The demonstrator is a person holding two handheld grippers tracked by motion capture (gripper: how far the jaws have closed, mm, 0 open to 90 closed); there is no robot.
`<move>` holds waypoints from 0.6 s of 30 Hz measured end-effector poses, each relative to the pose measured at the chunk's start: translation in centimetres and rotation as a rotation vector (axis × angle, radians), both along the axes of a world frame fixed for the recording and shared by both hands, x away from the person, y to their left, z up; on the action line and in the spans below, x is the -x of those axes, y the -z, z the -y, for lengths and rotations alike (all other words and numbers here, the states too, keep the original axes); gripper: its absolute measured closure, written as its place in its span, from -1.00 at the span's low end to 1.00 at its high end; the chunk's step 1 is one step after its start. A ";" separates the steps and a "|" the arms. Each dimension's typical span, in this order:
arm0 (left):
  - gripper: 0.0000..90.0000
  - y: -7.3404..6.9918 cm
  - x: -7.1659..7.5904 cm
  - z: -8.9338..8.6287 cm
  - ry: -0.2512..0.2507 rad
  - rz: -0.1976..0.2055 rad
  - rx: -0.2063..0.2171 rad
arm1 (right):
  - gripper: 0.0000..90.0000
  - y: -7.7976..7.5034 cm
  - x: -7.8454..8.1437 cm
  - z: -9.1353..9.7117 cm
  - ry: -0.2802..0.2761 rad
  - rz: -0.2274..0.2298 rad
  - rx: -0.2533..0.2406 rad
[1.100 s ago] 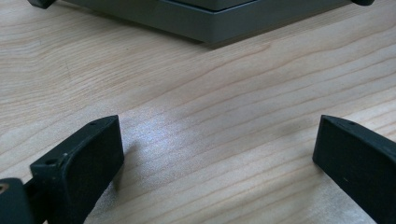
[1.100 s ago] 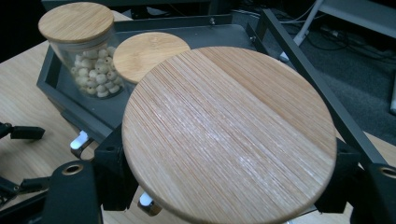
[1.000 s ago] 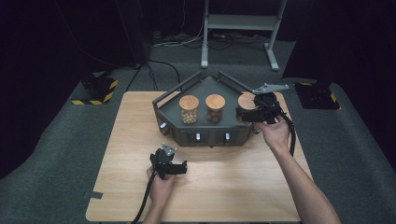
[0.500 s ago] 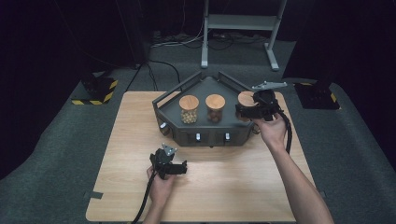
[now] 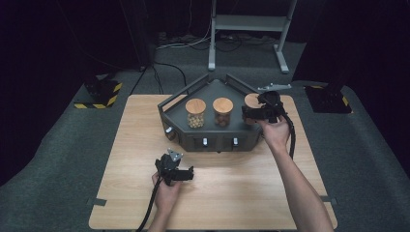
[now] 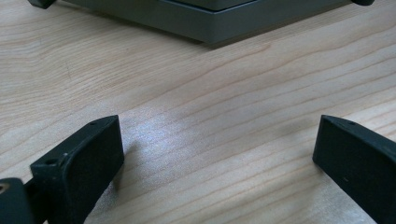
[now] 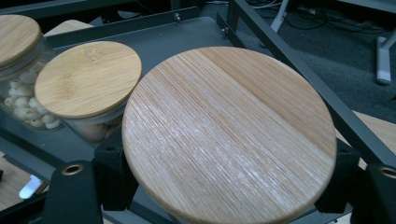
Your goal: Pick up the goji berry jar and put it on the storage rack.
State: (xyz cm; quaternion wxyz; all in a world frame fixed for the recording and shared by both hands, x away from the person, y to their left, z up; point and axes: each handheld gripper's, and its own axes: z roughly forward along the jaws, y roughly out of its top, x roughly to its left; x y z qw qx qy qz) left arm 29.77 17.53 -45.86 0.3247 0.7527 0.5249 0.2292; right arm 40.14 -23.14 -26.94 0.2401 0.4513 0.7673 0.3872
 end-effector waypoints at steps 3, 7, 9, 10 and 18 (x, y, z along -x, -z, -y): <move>-0.96 0.0 0.0 0.0 0.000 0.000 -0.001 | -0.43 0.1 -0.2 -0.3 0.006 -0.004 0.005; -0.96 0.0 0.0 0.0 0.001 0.001 -0.002 | -0.43 0.6 -0.6 -0.9 0.019 -0.015 0.014; -0.96 0.0 0.0 0.0 0.001 0.001 -0.002 | -0.43 0.7 -0.7 -1.1 0.024 -0.018 0.016; -0.96 0.0 0.0 0.0 0.001 0.001 -0.002 | -0.43 0.9 -0.7 -1.2 0.026 -0.017 0.015; -0.96 0.0 0.0 0.0 0.001 0.001 -0.002 | -0.43 2.2 -1.4 -1.9 0.059 -0.035 0.014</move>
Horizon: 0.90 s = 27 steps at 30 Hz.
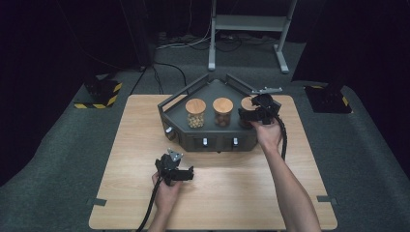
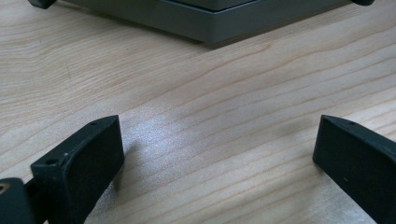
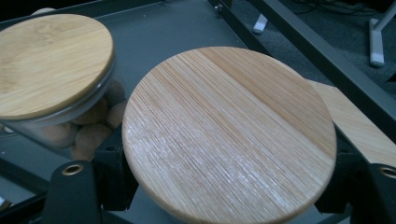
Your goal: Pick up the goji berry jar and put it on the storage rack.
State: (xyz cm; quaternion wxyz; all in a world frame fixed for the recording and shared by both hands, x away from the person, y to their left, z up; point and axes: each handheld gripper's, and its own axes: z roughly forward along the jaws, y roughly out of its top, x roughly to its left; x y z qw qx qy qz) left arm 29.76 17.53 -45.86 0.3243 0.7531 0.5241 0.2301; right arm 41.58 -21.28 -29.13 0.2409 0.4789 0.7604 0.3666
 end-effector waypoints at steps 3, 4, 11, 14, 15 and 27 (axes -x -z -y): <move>-0.96 0.0 0.0 0.0 0.000 0.000 0.000 | -0.43 0.2 0.0 -0.2 0.000 0.004 0.001; -0.96 0.0 0.0 0.0 0.000 0.000 0.000 | -0.43 0.2 0.0 -0.2 0.000 0.004 0.001; -0.95 0.0 0.0 0.0 -0.002 0.000 0.001 | -0.43 0.9 -0.1 -0.2 0.000 0.010 0.000; -0.95 0.0 0.0 0.0 -0.002 0.001 0.001 | -0.43 0.8 -0.2 -0.2 -0.011 0.004 0.013; -0.95 0.0 0.0 0.0 -0.002 0.001 0.001 | -0.43 0.8 -0.2 -0.2 -0.011 0.004 0.013; -0.95 0.0 0.1 0.0 -0.001 0.002 -0.001 | -0.43 0.7 -0.3 -0.1 -0.021 -0.005 0.015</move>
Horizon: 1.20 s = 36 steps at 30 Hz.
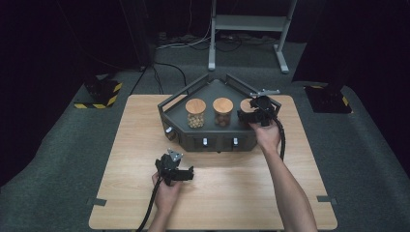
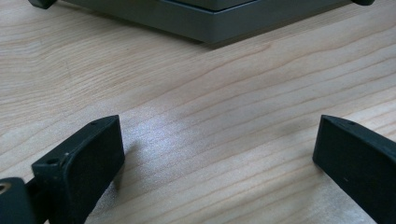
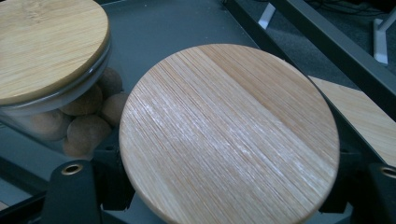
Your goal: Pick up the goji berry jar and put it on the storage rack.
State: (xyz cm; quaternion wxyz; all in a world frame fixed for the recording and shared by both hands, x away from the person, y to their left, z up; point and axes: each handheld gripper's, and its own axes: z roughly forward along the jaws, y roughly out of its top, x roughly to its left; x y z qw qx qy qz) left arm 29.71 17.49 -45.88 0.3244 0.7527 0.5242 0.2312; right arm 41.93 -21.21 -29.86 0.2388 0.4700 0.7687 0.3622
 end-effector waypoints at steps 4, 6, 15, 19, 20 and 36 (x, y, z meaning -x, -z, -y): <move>-0.95 0.0 0.0 0.0 0.000 0.000 0.000 | -0.44 -0.3 -0.2 -0.2 0.004 -0.012 0.009; -0.95 0.0 0.0 0.0 0.000 0.000 0.000 | -0.44 -0.4 -0.2 -0.2 0.004 -0.015 0.010; -0.95 0.0 0.0 0.0 0.000 0.000 0.000 | -0.45 -0.5 -0.4 -0.3 0.002 -0.023 0.012; -0.95 0.0 0.0 0.0 0.000 0.000 0.000 | -0.46 -0.6 -0.3 -0.4 0.005 -0.019 0.020; -0.95 0.0 0.0 0.0 0.000 0.000 0.000 | -0.46 -0.6 -0.3 -0.4 0.005 -0.019 0.020; -0.95 0.0 0.0 0.0 0.001 -0.001 0.001 | -0.85 -0.9 -0.1 1.4 -0.029 -0.016 -0.071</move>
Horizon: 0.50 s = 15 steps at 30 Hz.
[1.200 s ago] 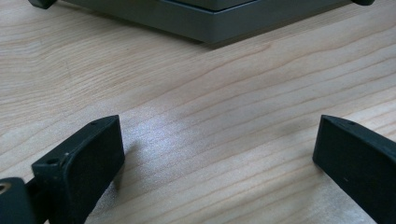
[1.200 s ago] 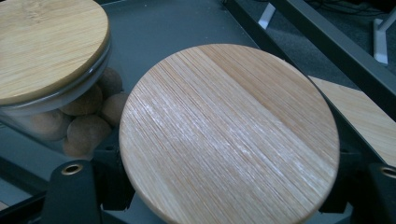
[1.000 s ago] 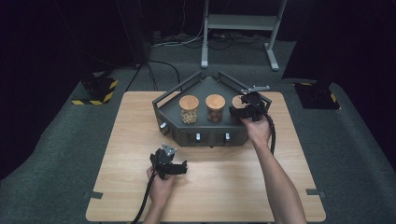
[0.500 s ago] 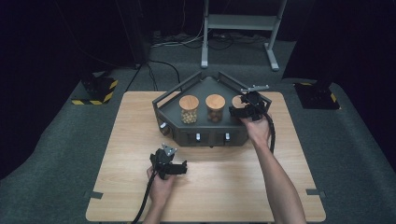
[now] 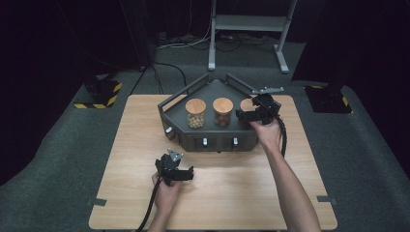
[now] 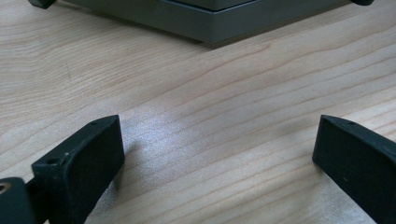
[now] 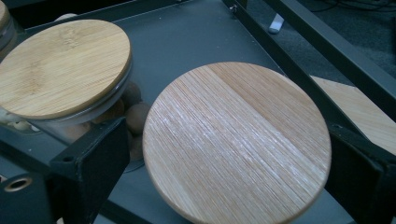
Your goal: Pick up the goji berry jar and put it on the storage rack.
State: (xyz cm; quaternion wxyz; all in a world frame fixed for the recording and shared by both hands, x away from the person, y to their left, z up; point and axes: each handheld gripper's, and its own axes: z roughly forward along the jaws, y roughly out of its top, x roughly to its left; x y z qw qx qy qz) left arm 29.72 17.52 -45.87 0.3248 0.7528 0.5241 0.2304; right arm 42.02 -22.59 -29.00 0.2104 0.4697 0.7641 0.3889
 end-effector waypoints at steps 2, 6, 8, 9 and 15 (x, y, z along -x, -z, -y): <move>-0.95 0.0 0.0 0.0 0.000 0.000 0.000 | -0.86 0.0 0.0 0.2 -0.003 0.000 -0.009; -0.95 0.0 0.0 0.0 0.000 0.000 0.000 | -0.86 -0.1 0.1 0.3 -0.002 -0.001 -0.011; -0.95 0.0 0.0 0.0 0.000 0.000 0.000 | -0.86 -0.2 0.3 0.5 -0.003 0.008 -0.016; -0.95 0.0 0.0 0.0 0.000 0.000 0.000 | -0.86 -0.3 0.4 0.5 -0.007 0.012 -0.018; -0.95 0.0 0.0 0.0 0.000 0.000 0.000 | -0.84 -0.6 0.8 0.7 -0.018 0.024 -0.018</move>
